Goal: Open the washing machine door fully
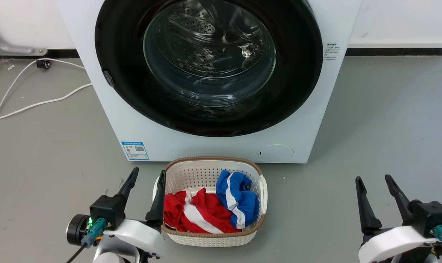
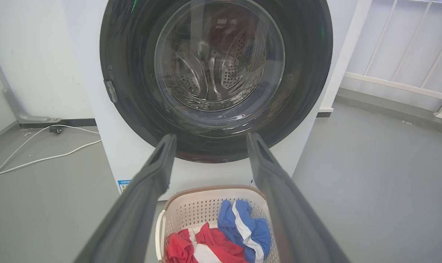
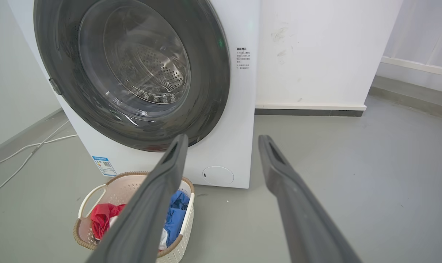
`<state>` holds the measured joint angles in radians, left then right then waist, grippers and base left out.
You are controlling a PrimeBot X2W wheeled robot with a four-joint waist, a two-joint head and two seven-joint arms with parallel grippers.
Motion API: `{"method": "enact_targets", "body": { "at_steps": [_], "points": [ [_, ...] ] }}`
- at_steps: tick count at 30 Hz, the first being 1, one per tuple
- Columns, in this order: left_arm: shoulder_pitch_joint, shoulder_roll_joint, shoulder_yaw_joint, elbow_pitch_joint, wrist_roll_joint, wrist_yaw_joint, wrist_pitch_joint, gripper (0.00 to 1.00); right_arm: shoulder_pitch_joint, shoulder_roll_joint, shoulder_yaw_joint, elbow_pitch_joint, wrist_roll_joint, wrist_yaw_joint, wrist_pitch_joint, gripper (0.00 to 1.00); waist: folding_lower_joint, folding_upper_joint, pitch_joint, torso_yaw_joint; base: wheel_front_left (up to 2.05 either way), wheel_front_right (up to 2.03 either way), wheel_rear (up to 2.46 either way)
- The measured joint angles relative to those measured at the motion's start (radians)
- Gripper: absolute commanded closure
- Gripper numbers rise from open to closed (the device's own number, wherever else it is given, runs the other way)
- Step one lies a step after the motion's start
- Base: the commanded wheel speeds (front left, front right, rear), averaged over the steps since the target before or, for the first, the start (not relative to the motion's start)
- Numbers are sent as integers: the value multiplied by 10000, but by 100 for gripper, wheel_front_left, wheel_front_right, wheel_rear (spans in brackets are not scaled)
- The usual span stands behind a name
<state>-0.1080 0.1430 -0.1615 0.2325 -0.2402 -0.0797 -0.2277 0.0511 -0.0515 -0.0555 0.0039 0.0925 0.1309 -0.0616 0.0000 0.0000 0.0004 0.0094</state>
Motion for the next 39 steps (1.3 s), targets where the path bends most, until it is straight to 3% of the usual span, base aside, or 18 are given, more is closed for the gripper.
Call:
{"method": "enact_targets", "body": {
  "at_steps": [16, 34, 35, 36, 37, 38, 39],
  "points": [
    [0, -211, 134, 219, 675, -184, -313, 0, 106, 0, 12, -63, -621, 0, -180, 0, 0, 1, 11, -8, 0, 0, 0],
    [-1, -313, 393, 368, 610, -313, -353, 0, -3, 0, -15, 288, -357, 0, -276, 0, 0, 0, 46, 35, 0, 0, 0],
    [-2, -318, 405, 374, 610, -318, -353, 0, -49, 0, -13, 316, -286, 0, -280, 5, 0, 0, 51, 32, 0, 0, 0],
    [-4, -326, 422, 382, 610, -318, -353, 0, -70, 0, -12, 330, -268, 0, -303, 51, 0, 0, 50, 31, 0, 0, 0],
    [-5, -330, 430, 387, 610, -320, -353, 0, -71, 0, -10, 349, -245, 0, -311, 65, 0, 0, 49, 30, 0, 0, 0],
    [-5, -334, 437, 389, 610, -322, -353, 0, -71, 0, -8, 384, -192, 0, -316, 100, 0, 0, 48, 30, 0, 0, 0],
    [-7, -341, 451, 391, 610, -337, -353, 0, -75, 0, -2, 407, -178, 0, -316, 100, 0, 0, 47, 31, 0, 0, 0]
  ]
}}
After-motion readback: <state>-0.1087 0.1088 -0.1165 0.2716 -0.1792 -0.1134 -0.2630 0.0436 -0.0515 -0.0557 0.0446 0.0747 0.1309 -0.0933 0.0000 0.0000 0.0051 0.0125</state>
